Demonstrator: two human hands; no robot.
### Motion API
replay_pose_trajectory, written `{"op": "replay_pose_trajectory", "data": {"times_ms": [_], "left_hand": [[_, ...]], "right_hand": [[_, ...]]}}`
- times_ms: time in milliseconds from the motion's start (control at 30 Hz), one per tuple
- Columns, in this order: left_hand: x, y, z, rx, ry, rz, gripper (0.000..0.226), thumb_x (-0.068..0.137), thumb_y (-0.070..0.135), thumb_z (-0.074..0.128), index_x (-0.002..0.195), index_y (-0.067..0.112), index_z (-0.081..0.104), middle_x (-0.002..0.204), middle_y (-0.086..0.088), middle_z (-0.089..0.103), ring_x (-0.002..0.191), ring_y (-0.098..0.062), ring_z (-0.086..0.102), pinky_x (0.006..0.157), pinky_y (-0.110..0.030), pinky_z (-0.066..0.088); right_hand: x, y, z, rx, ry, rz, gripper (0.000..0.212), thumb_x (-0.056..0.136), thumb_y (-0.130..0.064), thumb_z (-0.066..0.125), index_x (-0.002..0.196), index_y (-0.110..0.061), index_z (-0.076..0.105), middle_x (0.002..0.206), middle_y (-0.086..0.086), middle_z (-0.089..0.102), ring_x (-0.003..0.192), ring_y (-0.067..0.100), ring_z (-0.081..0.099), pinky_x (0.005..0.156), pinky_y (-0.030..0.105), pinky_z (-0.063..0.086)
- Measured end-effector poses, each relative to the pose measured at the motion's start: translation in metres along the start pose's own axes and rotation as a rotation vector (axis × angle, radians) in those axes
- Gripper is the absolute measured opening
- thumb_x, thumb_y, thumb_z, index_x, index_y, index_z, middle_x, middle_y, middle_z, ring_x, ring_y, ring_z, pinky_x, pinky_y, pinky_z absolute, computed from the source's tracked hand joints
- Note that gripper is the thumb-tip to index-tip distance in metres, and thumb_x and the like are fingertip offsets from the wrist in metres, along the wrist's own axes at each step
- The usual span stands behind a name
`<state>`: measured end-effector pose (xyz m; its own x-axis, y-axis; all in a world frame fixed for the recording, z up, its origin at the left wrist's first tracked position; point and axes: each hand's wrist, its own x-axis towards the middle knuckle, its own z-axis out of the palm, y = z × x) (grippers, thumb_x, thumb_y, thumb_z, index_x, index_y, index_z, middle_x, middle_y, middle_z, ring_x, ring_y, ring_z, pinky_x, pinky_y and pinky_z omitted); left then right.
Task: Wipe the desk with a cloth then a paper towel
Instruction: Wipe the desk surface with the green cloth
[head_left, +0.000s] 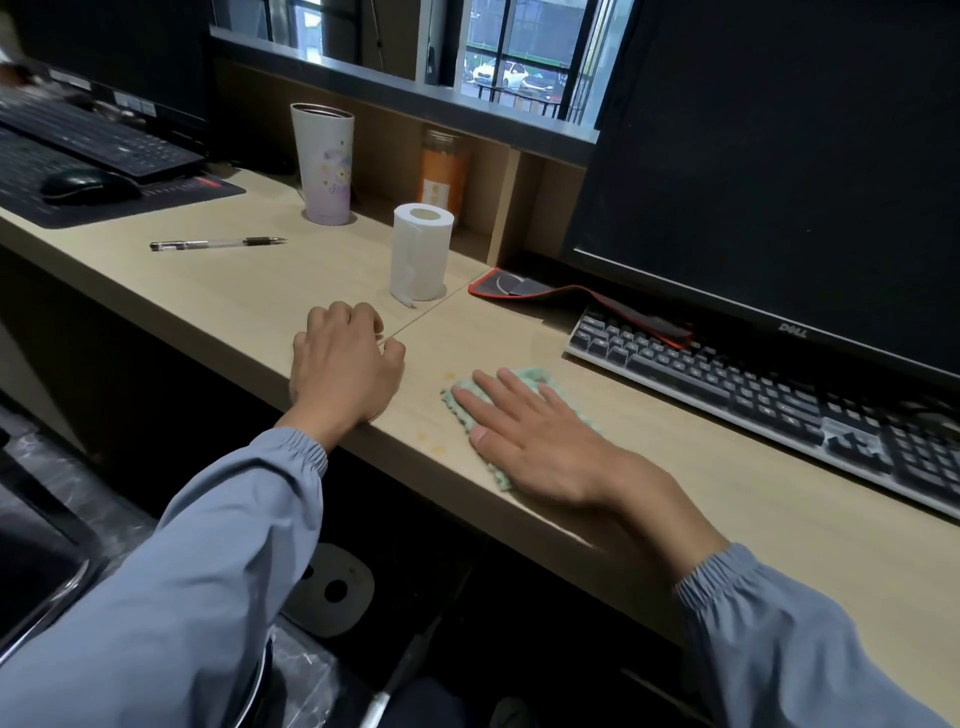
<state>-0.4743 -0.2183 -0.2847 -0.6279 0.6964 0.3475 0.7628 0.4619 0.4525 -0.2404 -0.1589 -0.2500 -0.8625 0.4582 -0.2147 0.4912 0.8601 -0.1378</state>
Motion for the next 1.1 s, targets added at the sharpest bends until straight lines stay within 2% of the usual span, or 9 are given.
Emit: {"op": "replay_pose_trajectory", "data": {"times_ms": [533, 1100], "left_hand": [[-0.001, 0.001, -0.004, -0.006, -0.029, 0.009, 0.035, 0.098, 0.038, 0.052, 0.122, 0.014, 0.060, 0.129, -0.015, 0.057, 0.125, -0.037, 0.044, 0.104, -0.050, 0.035], [-0.001, 0.000, -0.005, -0.016, -0.034, 0.010, 0.035, 0.097, 0.038, 0.053, 0.122, 0.015, 0.060, 0.128, -0.013, 0.057, 0.124, -0.036, 0.044, 0.104, -0.050, 0.036]], "right_hand": [[-0.030, -0.039, 0.018, -0.052, 0.008, -0.086, 0.055, 0.109, -0.050, 0.013, 0.159, -0.047, -0.010, 0.167, -0.018, -0.022, 0.150, 0.005, -0.030, 0.124, 0.041, -0.015], [0.021, -0.008, 0.002, 0.037, -0.012, 0.011, 0.053, 0.108, -0.055, 0.010, 0.159, -0.050, -0.003, 0.169, -0.017, -0.013, 0.153, 0.004, -0.020, 0.125, 0.044, -0.012]]}}
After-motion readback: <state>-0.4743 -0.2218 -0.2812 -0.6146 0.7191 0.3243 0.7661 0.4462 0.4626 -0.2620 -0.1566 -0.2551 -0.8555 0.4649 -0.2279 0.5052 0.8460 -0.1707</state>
